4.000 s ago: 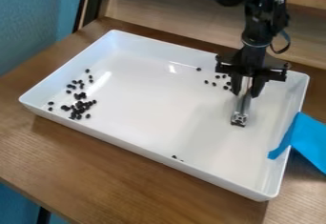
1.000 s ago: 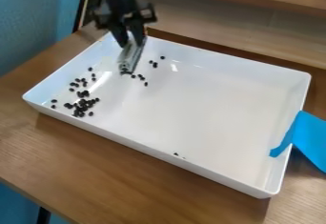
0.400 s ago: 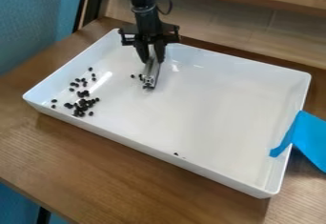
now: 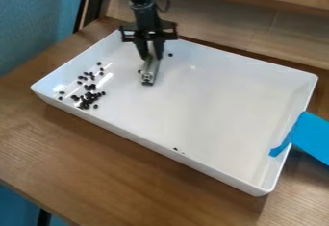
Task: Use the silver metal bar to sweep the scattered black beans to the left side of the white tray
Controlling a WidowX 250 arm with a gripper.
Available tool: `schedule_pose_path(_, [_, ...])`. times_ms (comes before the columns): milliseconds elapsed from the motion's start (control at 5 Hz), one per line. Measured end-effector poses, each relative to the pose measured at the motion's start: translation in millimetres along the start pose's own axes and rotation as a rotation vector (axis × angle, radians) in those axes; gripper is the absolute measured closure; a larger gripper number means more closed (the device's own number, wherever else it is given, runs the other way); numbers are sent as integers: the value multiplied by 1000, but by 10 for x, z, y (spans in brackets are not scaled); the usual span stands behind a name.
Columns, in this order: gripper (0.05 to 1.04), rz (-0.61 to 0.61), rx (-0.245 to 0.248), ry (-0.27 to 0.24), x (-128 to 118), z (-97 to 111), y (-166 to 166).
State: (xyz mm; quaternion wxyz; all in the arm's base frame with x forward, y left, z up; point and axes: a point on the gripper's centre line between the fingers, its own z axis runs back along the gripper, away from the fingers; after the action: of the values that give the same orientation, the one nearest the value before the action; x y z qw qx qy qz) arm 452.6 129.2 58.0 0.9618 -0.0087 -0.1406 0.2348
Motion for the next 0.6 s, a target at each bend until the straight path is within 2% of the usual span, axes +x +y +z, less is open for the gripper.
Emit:
schedule_pose_path(200, [736,79,31,31,73,67,558])
schedule_pose_path(400, [736,50,23,52,54,93,835])
schedule_pose_path(600, [736,-17,7,26,-37,94,1032])
